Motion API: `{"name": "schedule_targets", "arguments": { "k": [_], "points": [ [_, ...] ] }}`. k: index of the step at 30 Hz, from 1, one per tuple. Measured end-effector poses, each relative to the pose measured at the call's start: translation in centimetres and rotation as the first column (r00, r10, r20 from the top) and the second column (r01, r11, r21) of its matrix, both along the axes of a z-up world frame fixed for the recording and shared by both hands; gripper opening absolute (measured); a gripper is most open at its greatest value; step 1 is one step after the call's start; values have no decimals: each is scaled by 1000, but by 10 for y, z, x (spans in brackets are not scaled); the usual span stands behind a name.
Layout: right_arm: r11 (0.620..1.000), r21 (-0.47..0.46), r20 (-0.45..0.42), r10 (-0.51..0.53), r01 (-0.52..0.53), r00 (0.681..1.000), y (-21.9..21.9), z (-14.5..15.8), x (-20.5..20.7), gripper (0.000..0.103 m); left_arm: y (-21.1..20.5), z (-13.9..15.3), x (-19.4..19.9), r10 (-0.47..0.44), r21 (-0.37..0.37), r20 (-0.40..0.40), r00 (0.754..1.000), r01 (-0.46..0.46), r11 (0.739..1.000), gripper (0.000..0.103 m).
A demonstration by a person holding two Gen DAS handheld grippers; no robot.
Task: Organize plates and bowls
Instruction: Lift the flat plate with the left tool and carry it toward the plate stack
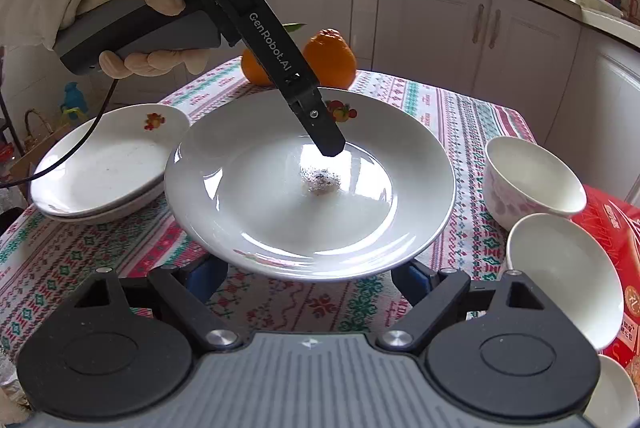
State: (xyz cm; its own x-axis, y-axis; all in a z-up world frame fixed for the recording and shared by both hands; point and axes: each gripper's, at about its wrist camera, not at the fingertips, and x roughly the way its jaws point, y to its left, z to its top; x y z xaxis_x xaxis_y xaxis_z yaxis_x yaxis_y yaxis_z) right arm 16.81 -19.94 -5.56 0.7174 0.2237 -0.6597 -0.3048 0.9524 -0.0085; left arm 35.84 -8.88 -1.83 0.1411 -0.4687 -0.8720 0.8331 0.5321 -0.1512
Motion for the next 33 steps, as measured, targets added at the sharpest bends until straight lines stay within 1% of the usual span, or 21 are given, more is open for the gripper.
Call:
{"name": "schedule_targets", "arguments": {
  "k": [9, 16, 25, 33],
  "points": [
    [998, -11, 19, 69, -69, 997, 19, 10, -11, 92, 36, 12, -21, 70, -21, 15, 997, -69, 997, 70],
    [991, -21, 24, 129, -129, 991, 40, 17, -15, 92, 70, 15, -36, 136, -37, 20, 991, -135, 990, 70],
    [975, -48, 30, 217, -215, 976, 69, 20, -13, 92, 117, 18, -50, 220, -52, 23, 975, -218, 975, 70],
    [957, -69, 25, 285, -283, 958, 99, 20, -11, 92, 156, 14, -58, 290, -60, 15, 957, -289, 956, 70]
  ]
}}
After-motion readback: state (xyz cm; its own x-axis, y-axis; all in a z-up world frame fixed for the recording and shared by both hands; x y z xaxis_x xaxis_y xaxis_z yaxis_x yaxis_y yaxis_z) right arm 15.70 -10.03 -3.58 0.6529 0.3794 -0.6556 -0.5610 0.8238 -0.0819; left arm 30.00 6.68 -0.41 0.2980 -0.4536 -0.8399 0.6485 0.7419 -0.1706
